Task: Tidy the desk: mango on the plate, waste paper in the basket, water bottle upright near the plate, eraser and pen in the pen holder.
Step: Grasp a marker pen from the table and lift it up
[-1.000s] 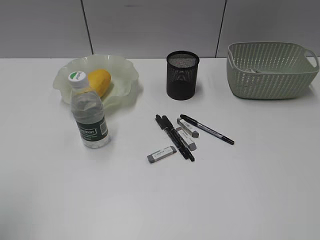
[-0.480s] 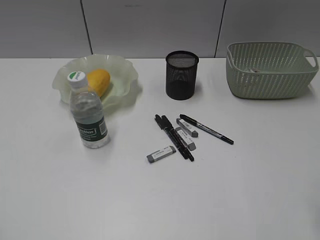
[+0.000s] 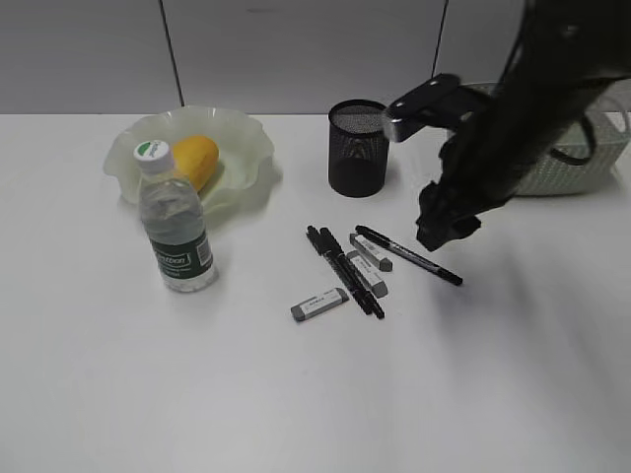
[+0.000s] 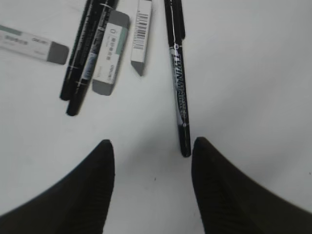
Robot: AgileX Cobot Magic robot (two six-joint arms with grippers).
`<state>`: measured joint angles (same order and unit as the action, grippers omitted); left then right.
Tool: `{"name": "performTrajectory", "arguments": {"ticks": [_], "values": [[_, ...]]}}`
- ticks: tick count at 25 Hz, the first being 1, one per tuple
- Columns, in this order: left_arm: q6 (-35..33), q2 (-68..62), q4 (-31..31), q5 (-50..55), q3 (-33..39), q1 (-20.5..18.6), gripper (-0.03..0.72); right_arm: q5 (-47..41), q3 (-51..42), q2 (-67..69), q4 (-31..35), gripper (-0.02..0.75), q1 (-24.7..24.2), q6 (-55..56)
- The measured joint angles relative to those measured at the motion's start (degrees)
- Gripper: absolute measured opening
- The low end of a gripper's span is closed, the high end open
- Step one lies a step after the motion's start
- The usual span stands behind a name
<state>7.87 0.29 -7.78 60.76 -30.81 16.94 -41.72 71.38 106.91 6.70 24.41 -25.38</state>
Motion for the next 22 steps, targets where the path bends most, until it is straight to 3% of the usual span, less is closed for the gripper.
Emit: {"name": "performTrajectory", "arguments": {"ticks": [7, 12, 18, 22], "values": [[0.00, 0.00, 0.00, -0.05, 0.00, 0.00, 0.247, -6.68, 14.03, 15.98, -3.06, 0.349, 0.16, 0.20], [0.00, 0.00, 0.00, -0.11, 0.00, 0.00, 0.247, -7.17, 15.42, 19.44, -3.18, 0.281, 0.16, 0.26], [-0.10, 0.00, 0.00, -0.16, 0.00, 0.00, 0.247, -6.59, 15.54, 20.37, -3.37, 0.069, 0.16, 0.26], [-0.12, 0.00, 0.00, -0.21, 0.00, 0.00, 0.247, -6.41, 15.54, 20.37, -3.21, 0.068, 0.16, 0.55]]}}
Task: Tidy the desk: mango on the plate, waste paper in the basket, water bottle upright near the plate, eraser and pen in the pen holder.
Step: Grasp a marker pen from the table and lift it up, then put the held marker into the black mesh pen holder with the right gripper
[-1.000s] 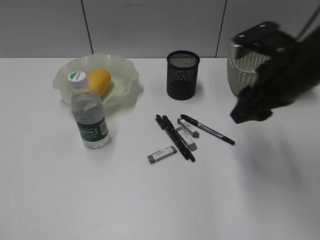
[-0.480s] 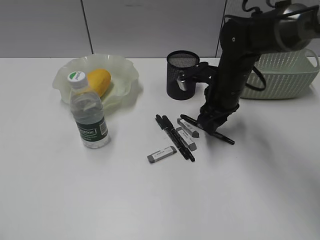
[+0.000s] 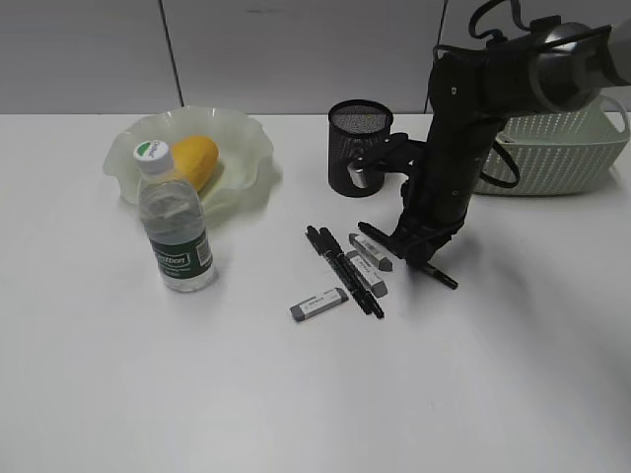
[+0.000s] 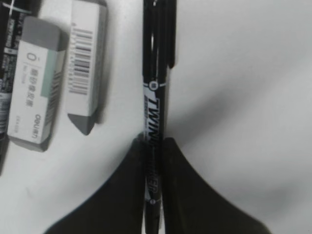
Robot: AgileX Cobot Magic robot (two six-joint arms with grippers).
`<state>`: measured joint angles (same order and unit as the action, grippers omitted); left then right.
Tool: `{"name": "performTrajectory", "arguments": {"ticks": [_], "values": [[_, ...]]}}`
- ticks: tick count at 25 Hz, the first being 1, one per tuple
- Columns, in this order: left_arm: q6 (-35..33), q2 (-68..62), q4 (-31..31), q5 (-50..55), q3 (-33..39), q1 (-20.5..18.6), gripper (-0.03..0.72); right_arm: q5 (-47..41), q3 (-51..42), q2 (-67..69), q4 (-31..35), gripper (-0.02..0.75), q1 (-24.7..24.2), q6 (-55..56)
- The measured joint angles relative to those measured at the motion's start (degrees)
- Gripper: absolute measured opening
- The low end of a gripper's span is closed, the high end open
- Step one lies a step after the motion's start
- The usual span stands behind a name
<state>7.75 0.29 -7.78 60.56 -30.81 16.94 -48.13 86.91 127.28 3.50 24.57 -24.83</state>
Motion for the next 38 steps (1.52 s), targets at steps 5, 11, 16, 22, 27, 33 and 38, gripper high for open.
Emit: {"name": "performTrajectory", "arguments": {"ticks": [5, 11, 16, 22, 27, 33, 38], "values": [[0.00, 0.00, 0.00, 0.00, 0.00, 0.00, 0.247, 3.33, -0.61, -5.51, 1.87, 0.068, 0.00, 1.84], [-0.05, 0.00, 0.00, 0.00, 0.00, 0.00, 0.247, 28.69, -13.71, -22.88, 6.43, 0.068, 0.00, 3.80], [-0.05, 0.00, 0.00, -0.05, 0.00, 0.00, 0.247, 71.06, -25.72, -24.36, 10.79, 0.068, 0.00, 9.65], [-0.05, -0.21, 0.00, -0.05, 0.00, 0.00, 0.247, 89.69, -20.76, -10.34, -0.63, 0.068, 0.00, 23.46], [-0.05, -0.50, 0.00, -0.11, 0.00, 0.00, 0.247, 91.48, -14.24, -0.88, -1.51, 0.068, 0.00, 25.68], [-0.05, -0.56, -0.16, -0.11, 0.00, 0.00, 0.247, 84.82, -13.68, 0.48, -2.98, 0.314, 0.00, 28.40], [-0.05, -0.56, -0.16, -0.11, 0.00, 0.00, 0.247, 74.27, -13.74, -5.90, -5.58, 0.552, 0.00, 28.54]]}}
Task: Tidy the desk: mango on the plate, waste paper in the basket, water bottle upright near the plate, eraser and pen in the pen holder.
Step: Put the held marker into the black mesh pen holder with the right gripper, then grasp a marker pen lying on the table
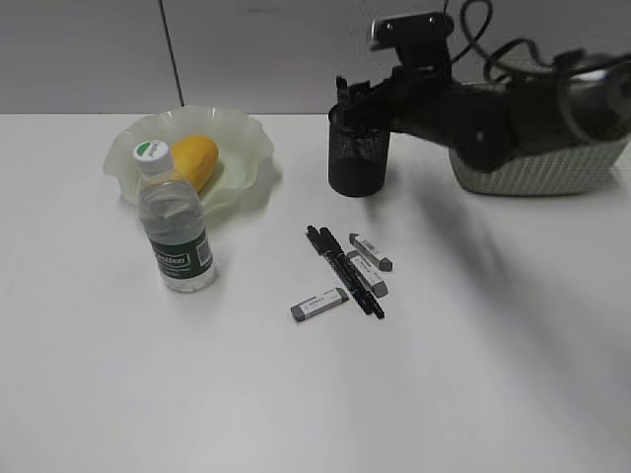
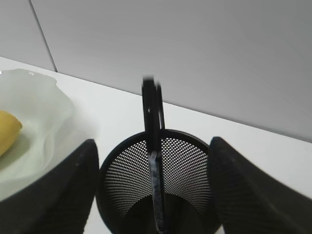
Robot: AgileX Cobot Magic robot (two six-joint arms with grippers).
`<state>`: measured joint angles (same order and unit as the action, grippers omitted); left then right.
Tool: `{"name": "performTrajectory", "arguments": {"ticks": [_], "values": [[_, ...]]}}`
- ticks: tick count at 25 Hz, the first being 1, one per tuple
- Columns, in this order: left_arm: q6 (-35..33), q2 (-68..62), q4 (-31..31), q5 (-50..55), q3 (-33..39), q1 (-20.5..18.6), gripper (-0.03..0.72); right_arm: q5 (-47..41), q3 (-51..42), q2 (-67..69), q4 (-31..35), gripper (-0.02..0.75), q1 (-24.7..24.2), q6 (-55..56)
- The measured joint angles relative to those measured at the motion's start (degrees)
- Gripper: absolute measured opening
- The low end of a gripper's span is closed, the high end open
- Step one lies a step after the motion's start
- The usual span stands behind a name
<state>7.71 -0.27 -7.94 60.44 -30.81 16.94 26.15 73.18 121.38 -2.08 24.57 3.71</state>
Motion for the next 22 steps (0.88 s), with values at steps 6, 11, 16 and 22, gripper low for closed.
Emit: {"name": "performTrajectory", "arguments": {"ticks": [6, 11, 16, 22], "values": [[0.00, 0.00, -0.02, 0.00, 0.00, 0.00, 0.247, -36.61, -2.74, -22.01, -4.33, 0.511, 0.00, 0.00], [0.00, 0.00, -0.02, 0.00, 0.00, 0.00, 0.247, -72.83, -15.64, -43.52, -3.79, 0.451, 0.00, 0.06], [0.00, -0.13, -0.02, 0.00, 0.00, 0.00, 0.253, -90.55, -30.42, -69.13, -1.20, 0.441, 0.00, 1.48], [-7.11, -7.75, 7.45, -0.16, -0.47, 0.00, 0.370, -92.99, -40.52, -105.73, -1.04, 0.440, 0.00, -0.40]]}}
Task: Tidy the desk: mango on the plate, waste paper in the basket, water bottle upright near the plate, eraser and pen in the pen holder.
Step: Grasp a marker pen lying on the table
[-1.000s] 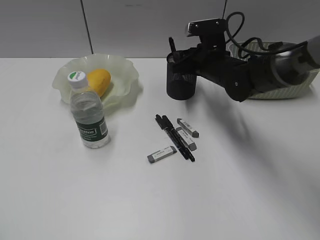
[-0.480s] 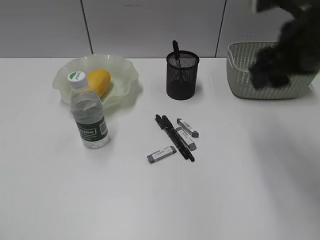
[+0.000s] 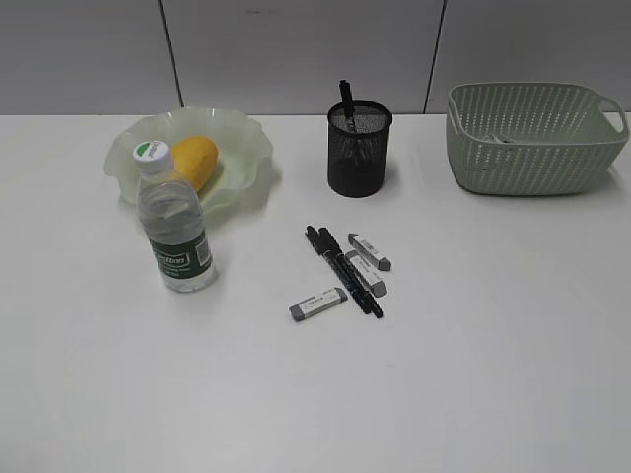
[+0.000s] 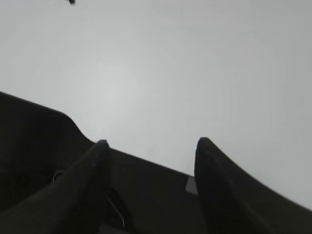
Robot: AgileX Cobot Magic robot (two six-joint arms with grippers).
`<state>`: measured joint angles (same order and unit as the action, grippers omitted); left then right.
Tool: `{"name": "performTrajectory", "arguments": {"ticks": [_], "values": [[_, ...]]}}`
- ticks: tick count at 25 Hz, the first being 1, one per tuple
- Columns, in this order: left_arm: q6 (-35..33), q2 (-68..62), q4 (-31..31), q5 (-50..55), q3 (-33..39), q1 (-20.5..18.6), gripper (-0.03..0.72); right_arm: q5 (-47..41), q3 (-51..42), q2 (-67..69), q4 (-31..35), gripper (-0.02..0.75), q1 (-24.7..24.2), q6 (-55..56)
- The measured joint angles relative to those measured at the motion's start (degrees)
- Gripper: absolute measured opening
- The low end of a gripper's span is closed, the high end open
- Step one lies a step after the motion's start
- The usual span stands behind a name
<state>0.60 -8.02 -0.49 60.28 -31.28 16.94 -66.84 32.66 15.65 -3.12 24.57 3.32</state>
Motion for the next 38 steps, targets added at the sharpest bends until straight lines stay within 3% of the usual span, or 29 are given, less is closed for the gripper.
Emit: {"name": "performTrajectory", "arguments": {"ticks": [5, 9, 11, 13, 15, 18, 20, 21, 27, 31, 38], "values": [[-2.30, -16.54, 7.78, -2.98, -6.20, 0.00, 0.390, -0.33, -1.02, -14.94, 0.04, 0.413, 0.00, -0.26], [-6.25, -33.59, 15.47, -6.81, -14.26, 0.69, 0.353, 1.11, -1.39, -16.04, 0.28, 0.365, 0.00, -1.00], [-7.40, -43.12, 18.77, -9.85, -18.30, 3.52, 0.346, 4.36, -2.45, -16.04, 0.57, 0.355, 0.00, -1.31], [-6.41, -49.67, 18.92, -13.09, -22.23, 9.01, 0.335, 5.91, -3.31, -16.05, 1.19, 0.351, 0.00, -1.69], [-0.60, -56.52, 14.21, -16.41, -26.20, 17.37, 0.320, 6.59, -3.39, -16.05, 1.66, 0.351, 0.00, -1.96], [16.21, -70.10, -0.86, -17.52, -33.35, 28.78, 0.312, 6.97, -3.43, -16.16, 1.72, 0.350, 0.00, -2.08], [25.07, -79.03, -8.93, -17.46, -38.77, 32.93, 0.311, 6.97, -3.45, -16.16, 1.72, 0.349, 0.00, -2.13], [27.92, -83.73, -10.15, -17.42, -41.19, 33.85, 0.312, 7.02, -3.45, -16.16, 1.72, 0.349, 0.00, -2.13], [34.33, -104.99, -8.16, -15.17, -59.48, 33.52, 0.406, 7.02, -3.45, -16.23, 1.72, 0.349, 0.00, -2.19], [44.85, -114.54, -12.07, -8.72, -69.15, 32.66, 0.412, 7.02, -3.45, -16.23, 1.72, 0.349, 0.00, -2.19], [58.58, -121.40, -17.00, -5.28, -73.74, 31.27, 0.333, 7.02, -3.45, -16.23, 1.77, 0.349, 0.00, -2.25]]}}
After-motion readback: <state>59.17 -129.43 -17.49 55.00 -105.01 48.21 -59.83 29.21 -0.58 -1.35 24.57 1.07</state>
